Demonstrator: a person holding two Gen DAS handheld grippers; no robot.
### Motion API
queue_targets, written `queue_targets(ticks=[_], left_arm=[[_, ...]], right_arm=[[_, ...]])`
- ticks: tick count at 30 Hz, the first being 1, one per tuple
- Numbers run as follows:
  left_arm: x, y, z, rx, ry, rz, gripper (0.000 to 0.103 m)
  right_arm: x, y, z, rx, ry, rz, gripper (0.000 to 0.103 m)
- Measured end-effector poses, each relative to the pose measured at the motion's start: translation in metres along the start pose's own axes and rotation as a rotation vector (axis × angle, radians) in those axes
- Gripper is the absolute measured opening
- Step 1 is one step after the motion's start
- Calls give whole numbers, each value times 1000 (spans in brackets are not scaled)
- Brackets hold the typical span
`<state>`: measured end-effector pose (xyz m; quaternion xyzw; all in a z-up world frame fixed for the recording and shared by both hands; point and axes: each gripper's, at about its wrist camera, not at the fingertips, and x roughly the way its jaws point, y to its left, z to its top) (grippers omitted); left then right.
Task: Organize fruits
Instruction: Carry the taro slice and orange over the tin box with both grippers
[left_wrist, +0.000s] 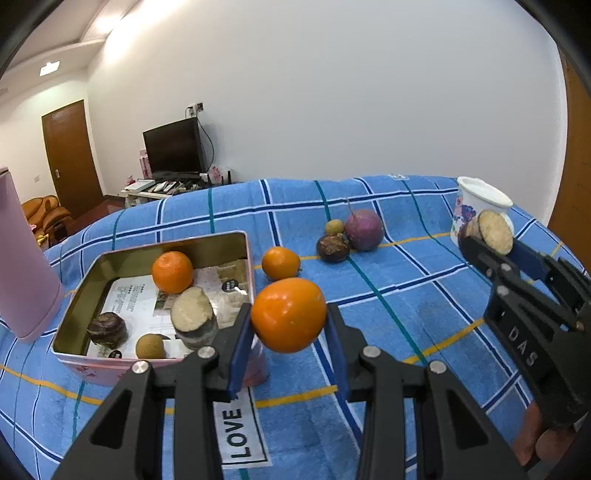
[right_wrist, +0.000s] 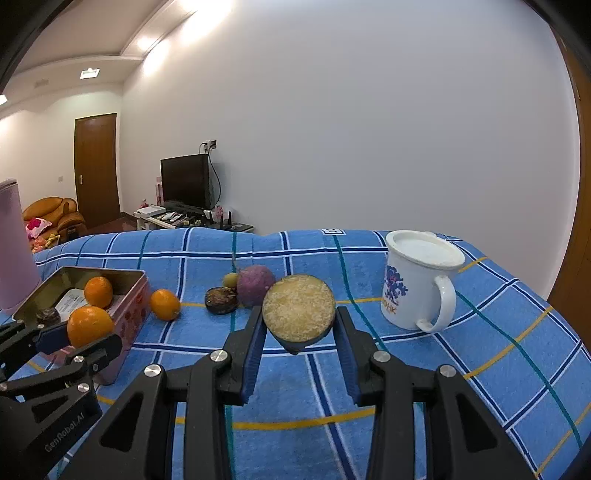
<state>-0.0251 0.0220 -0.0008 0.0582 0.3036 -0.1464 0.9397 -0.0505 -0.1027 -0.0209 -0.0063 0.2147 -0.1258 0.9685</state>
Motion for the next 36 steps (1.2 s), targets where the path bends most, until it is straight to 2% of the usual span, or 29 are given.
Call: queue_targets(ticks=[6, 16, 28, 36], left_arm=[[-12, 20, 6, -16, -44, 14, 40], [-14, 78, 12, -54, -98, 125, 40], [-4, 149, 12, -143, -83, 215, 40], [0, 167, 10, -160, -69, 272, 40]], right_arm=[[-8, 20, -1, -27, -7, 17, 39], [-18, 72, 8, -64, -33, 96, 39], [-10, 147, 20, -94, -44, 203, 39], [7, 179, 22, -87, -8, 254, 39]])
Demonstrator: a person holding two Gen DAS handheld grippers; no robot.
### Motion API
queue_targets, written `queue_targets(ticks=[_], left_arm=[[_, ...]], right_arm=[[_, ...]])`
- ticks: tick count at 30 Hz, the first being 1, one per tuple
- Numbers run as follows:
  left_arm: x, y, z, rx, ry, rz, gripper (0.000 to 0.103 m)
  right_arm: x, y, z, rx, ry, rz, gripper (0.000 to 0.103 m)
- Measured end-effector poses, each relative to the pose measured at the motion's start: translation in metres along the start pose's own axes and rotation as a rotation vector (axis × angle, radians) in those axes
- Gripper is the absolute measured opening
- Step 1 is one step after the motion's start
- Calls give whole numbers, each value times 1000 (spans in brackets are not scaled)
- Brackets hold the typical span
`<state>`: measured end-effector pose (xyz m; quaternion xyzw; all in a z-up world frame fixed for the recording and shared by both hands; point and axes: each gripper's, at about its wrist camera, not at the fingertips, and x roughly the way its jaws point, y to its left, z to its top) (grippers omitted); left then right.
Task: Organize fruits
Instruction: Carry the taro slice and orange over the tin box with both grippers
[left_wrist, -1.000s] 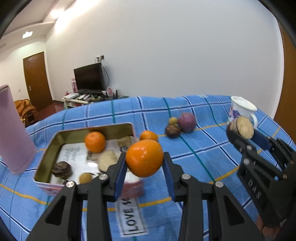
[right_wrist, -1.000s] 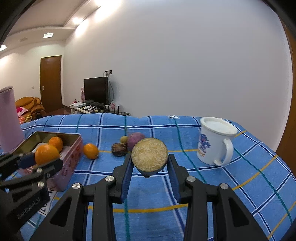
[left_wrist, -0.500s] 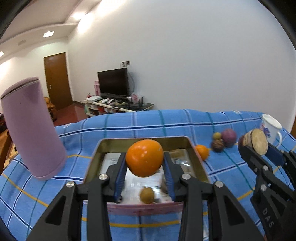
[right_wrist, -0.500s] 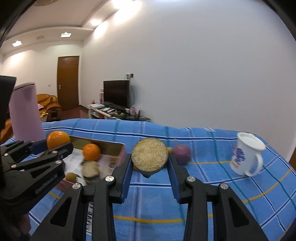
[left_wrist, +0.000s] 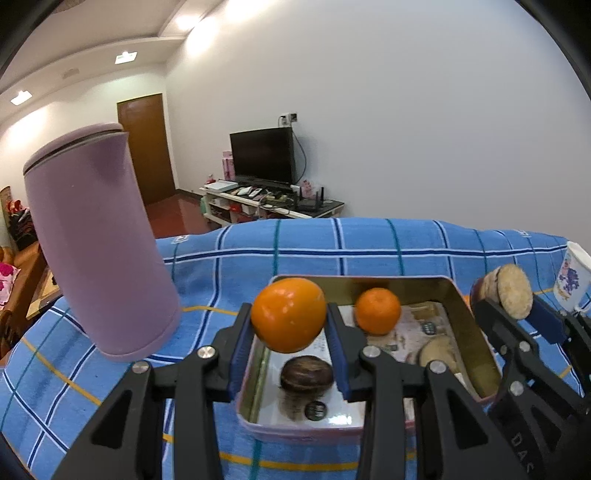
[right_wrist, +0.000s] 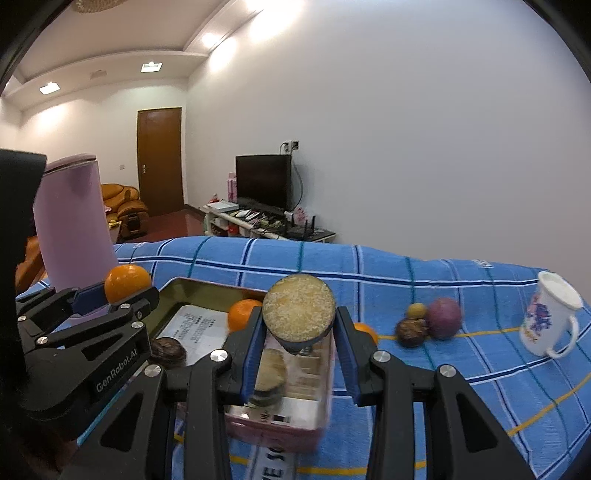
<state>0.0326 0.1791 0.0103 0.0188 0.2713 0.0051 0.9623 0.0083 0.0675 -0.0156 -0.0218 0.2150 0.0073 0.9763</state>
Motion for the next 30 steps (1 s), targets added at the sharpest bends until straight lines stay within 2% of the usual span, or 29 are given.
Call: queue_targets(ticks=[4, 10, 17, 21, 26, 30], left_arm=[[5, 14, 3, -32, 22, 10, 40], [8, 34, 8, -72, 8, 29, 40], [17, 12, -1, 16, 31, 17, 40], [20, 1, -5, 60, 51, 12, 40], [24, -4, -7, 93, 69, 37, 40], [28, -6, -9, 111, 79, 59, 39]], right_arm=[[12, 0, 4, 33, 21, 19, 39], [34, -2, 12, 98, 65, 79, 39], [56, 6, 5, 97, 141, 145, 39], [62, 5, 5, 93, 154, 144, 39], [74, 10, 4, 88, 207, 186, 39], [76, 13, 2, 79, 214, 186, 40]])
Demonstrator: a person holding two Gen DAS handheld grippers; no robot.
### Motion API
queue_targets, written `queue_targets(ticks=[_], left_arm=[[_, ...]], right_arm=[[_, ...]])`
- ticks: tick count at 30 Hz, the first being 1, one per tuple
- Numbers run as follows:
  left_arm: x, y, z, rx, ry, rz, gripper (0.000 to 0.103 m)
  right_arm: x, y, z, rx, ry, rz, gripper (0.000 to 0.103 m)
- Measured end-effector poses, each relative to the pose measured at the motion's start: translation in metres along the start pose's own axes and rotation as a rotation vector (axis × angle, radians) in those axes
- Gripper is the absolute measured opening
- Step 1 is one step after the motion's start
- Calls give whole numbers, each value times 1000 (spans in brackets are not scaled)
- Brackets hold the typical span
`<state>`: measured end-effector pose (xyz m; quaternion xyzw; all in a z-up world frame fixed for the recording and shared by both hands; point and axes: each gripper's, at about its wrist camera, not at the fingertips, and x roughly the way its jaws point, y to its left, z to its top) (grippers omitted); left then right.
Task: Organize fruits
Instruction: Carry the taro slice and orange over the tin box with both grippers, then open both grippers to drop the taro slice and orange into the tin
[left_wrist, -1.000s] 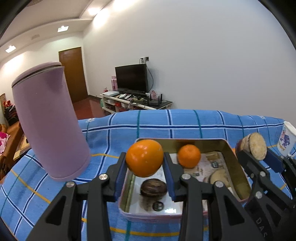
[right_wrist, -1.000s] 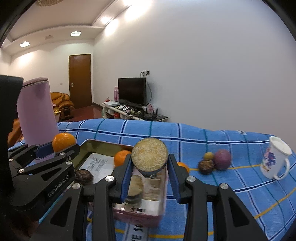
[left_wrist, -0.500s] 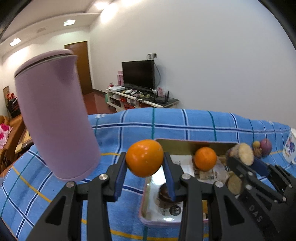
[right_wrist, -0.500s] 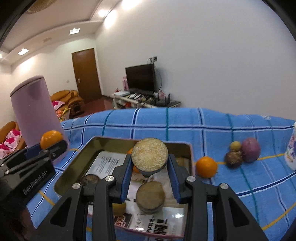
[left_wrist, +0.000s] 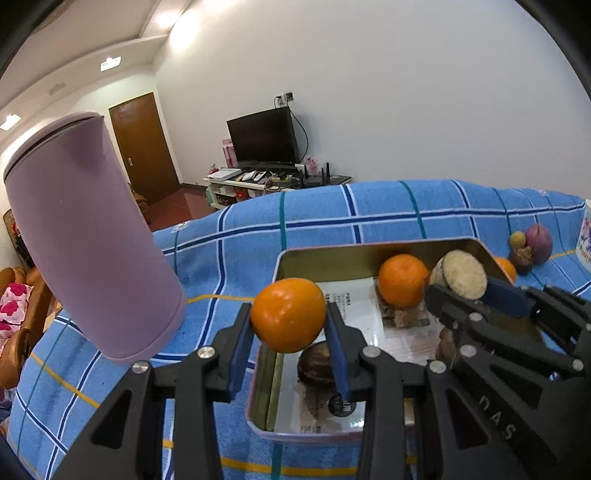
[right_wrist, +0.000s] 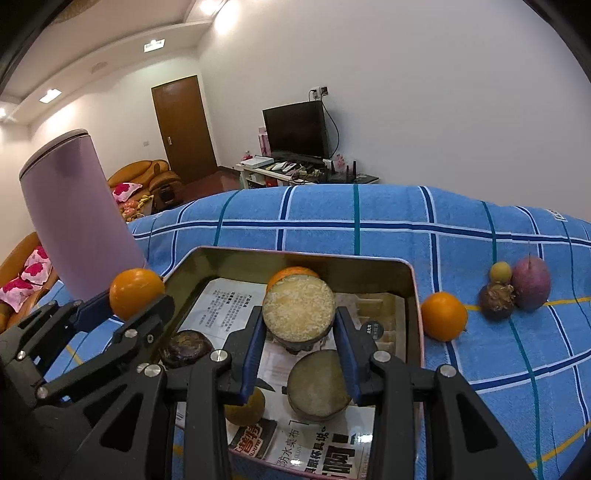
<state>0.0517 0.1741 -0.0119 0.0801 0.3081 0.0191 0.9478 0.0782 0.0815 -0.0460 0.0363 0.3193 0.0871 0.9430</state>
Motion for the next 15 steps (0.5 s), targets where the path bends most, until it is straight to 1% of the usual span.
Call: queue_targets(ticks=[4, 8, 15], left_arm=[[4, -2, -1, 11, 15, 20, 40], [7, -3, -3, 17, 29, 25, 40], [8, -5, -4, 25, 30, 33, 40]], right_arm=[[2, -1, 0, 0, 2, 12, 40], [0, -4, 0, 4, -1, 29, 40], [-1, -7, -2, 20, -5, 61, 40]])
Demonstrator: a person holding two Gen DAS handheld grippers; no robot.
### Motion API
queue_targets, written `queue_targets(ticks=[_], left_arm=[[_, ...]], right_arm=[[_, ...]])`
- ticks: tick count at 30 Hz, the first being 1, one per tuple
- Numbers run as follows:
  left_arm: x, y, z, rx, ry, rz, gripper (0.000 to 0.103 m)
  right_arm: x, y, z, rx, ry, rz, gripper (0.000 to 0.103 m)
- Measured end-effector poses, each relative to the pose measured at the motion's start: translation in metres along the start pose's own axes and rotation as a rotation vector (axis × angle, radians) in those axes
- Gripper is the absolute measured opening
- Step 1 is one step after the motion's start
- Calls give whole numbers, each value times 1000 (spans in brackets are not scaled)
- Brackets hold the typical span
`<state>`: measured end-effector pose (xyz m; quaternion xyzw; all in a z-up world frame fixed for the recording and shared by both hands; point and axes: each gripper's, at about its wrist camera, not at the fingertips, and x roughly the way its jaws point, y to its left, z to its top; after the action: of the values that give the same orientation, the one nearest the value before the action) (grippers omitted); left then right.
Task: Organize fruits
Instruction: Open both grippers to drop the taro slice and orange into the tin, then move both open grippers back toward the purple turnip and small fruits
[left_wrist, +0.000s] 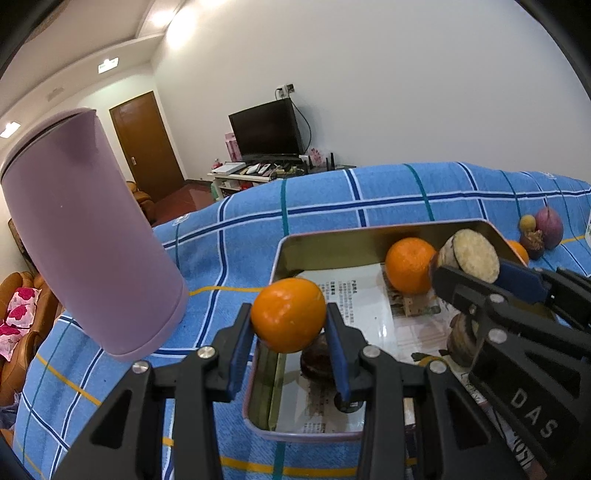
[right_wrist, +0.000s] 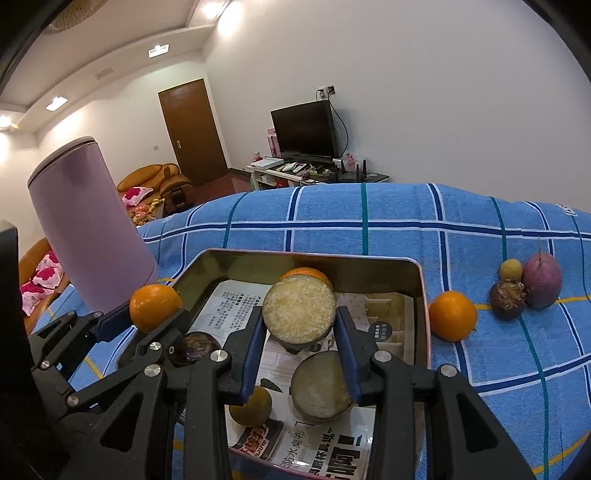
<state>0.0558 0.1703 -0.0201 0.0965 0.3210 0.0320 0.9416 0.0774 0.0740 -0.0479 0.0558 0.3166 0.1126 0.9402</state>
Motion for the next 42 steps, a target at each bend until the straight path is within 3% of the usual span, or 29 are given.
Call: queue_targets(ticks=[6, 9, 11, 16, 30, 34, 42], left_arm=[[0, 3, 0, -15, 1, 7, 44], [-4, 3, 1, -13, -22, 19, 64], [-10, 5, 1, -28, -50, 38, 90], [-20, 15, 4, -91, -102, 36, 101], [-21, 13, -2, -121, -112, 37, 102], [-22, 9, -3, -114, -116, 39, 102], [-29, 6, -4, -111, -143, 45, 102]], right_arm=[[-4, -8, -1, 34, -5, 82, 41], [-10, -6, -1, 24, -30, 87, 41], [-17, -6, -1, 17, -64, 72, 41], [-36, -16, 0, 54, -156, -14, 41], [-51, -9, -5, -22, -240, -165, 43], [-58, -9, -7, -23, -275, -201, 74], [-67, -8, -11, -37, -323, -250, 75]])
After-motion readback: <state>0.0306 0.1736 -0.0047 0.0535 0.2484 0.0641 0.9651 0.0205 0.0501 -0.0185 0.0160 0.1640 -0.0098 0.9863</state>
